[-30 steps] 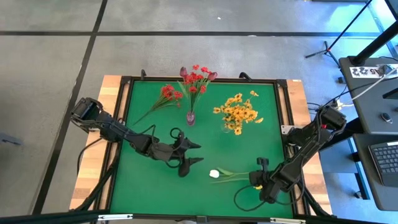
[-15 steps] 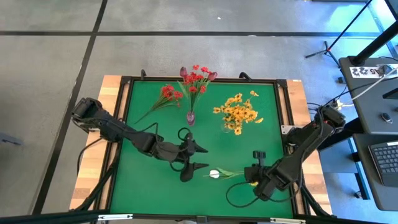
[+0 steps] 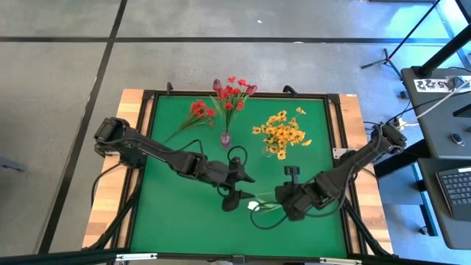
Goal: Sort flowers into vase by color
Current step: Put the bottom white tulips into the transparent vase
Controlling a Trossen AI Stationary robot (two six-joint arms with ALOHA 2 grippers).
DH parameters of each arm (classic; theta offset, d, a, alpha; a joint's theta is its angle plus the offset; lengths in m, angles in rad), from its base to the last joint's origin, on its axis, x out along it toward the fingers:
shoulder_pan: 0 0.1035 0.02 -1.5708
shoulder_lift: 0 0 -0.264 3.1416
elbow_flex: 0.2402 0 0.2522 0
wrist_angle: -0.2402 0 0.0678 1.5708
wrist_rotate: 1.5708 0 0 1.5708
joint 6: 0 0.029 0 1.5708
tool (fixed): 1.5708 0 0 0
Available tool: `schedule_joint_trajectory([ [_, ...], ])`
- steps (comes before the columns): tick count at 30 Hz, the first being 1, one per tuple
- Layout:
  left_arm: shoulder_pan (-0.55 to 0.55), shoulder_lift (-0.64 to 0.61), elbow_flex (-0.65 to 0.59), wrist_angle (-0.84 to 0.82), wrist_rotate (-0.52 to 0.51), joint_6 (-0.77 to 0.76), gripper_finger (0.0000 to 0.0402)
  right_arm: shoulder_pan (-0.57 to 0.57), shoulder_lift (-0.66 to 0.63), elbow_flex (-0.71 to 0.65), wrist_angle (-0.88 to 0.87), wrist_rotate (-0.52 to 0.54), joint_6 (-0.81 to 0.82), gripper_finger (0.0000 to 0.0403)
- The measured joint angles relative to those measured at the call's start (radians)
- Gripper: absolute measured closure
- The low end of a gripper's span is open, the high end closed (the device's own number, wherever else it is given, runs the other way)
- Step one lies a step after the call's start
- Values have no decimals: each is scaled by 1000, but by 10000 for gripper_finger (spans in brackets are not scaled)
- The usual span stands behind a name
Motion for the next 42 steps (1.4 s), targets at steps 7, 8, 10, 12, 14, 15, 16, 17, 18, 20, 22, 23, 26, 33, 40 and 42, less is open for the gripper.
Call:
schedule_joint_trajectory([
  [7, 22, 32, 0, 44, 38, -5, 136, -49, 0, 60, 3, 46, -63, 382],
  [8, 24, 32, 0, 44, 38, -5, 136, -55, 0, 63, 3, 46, -76, 382],
  [10, 31, 32, 0, 43, 40, -5, 136, -66, 0, 64, 10, 46, -90, 382],
  [12, 40, 32, 0, 29, 41, -5, 136, -74, 0, 64, 8, 46, -106, 382],
  [14, 45, 32, 0, 28, 39, -5, 136, -80, 0, 64, 8, 46, -107, 382],
  [15, 46, 32, 0, 28, 39, -5, 136, -80, 0, 64, 8, 46, -107, 382],
  [16, 46, 32, 0, 28, 42, -5, 136, -80, 0, 64, 8, 46, -108, 382],
  [17, 45, 32, 0, 28, 48, -5, 136, -80, 0, 64, 8, 46, -109, 382],
  [18, 44, 32, 0, 28, 50, -5, 136, -79, 0, 64, 8, 46, -110, 382],
  [20, 44, 32, 0, 27, 53, -5, 136, -78, 0, 64, 8, 46, -110, 382],
  [22, 44, 32, 0, 11, 51, -4, 136, -78, 0, 64, 8, 47, -110, 382],
  [23, 43, 32, -1, -2, 50, -4, 136, -78, 0, 64, 8, 52, -110, 382],
  [26, 38, 32, -2, -21, 37, -4, 136, -78, 0, 64, 8, 54, -110, 382],
  [33, 30, 32, -2, -36, -16, 27, 146, -78, 0, 64, 8, 58, -110, 382],
  [40, 16, 32, -2, -36, -60, 48, 211, -78, 0, 64, 7, 61, -110, 382],
  [42, 13, 32, -2, -36, -60, 48, 237, -78, 0, 64, 6, 61, -110, 382],
])
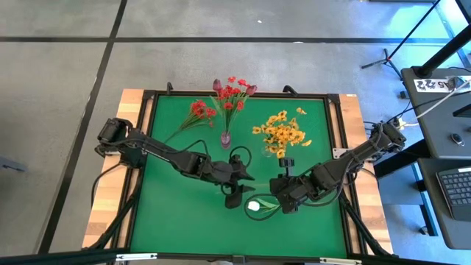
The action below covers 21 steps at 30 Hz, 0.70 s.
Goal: Sort flowers into vase by color
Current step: Put the bottom white tulips into the transparent vase
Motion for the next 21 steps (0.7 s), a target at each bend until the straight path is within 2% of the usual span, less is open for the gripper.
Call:
schedule_joint_trajectory([
  [10, -1, 0, 0, 0, 0, 0, 386, 0, 0, 0, -3, 4, 0, 381],
  [17, -1, 0, 0, -5, 0, 0, 398, 0, 0, 0, 0, 14, 0, 381],
  [21, -1, 0, 0, -18, 0, 0, 399, 0, 0, 0, 5, -17, -16, 353],
])
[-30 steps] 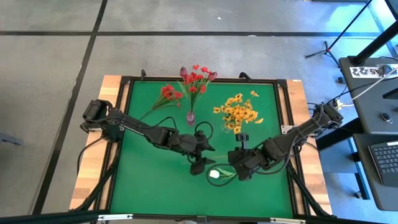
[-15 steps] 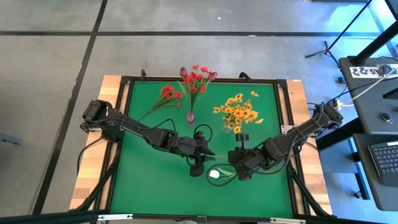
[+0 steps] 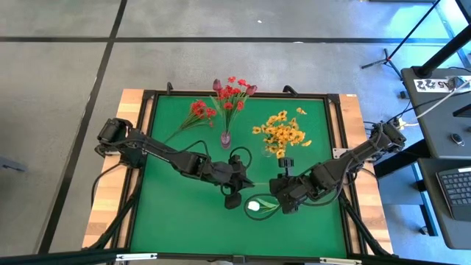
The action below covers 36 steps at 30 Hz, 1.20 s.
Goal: Sort flowers into vase by color
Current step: Put the bottom white tulips into the transparent vase
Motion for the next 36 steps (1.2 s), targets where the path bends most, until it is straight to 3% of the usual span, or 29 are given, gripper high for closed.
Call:
schedule_joint_trajectory([
  [7, 0, 0, 0, -21, -9, 0, 400, 0, 0, 17, -10, -44, -5, 240],
  [11, -7, 0, 0, -44, -125, 0, 401, 1, 0, 106, -47, -63, 2, 191],
  [14, -11, -3, 0, -53, -171, 17, 401, 23, -1, 205, -83, -30, 10, 177],
  [18, -33, -24, 0, -53, -196, 53, 401, 96, -4, 327, -132, 94, -31, 174],
  [21, -65, -61, 0, -50, -286, 86, 401, 175, -25, 386, -146, 216, -36, 174],
  [25, -111, -135, 0, -47, -417, 139, 401, 298, -74, 399, -138, 432, -35, 174],
  [30, -132, -216, 0, 16, -493, 186, 401, 442, -110, 399, -90, 686, -32, 174],
  [36, -100, -257, 0, 268, -509, 312, 401, 507, -105, 381, 10, 750, -82, 174],
])
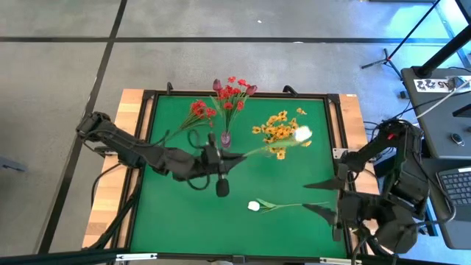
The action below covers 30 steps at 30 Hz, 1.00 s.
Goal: Sort flowers into vase by color
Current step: Put the bottom white tulips into the transparent vase
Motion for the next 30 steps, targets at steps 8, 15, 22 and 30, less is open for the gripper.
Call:
schedule_joint_trajectory([
  [8, 75, -7, 0, 236, 289, 32, 401, -77, -6, -227, 292, -106, -90, 174],
  [15, 102, -6, 0, 270, 465, -16, 401, -206, -130, -501, 750, -307, -344, 174],
  [22, 109, 14, 0, 287, 527, -20, 401, -342, -351, -807, 1426, -467, -661, 174],
  [30, 130, 55, 0, 330, 557, -49, 401, -533, -376, -909, 1664, -767, -622, 174],
])
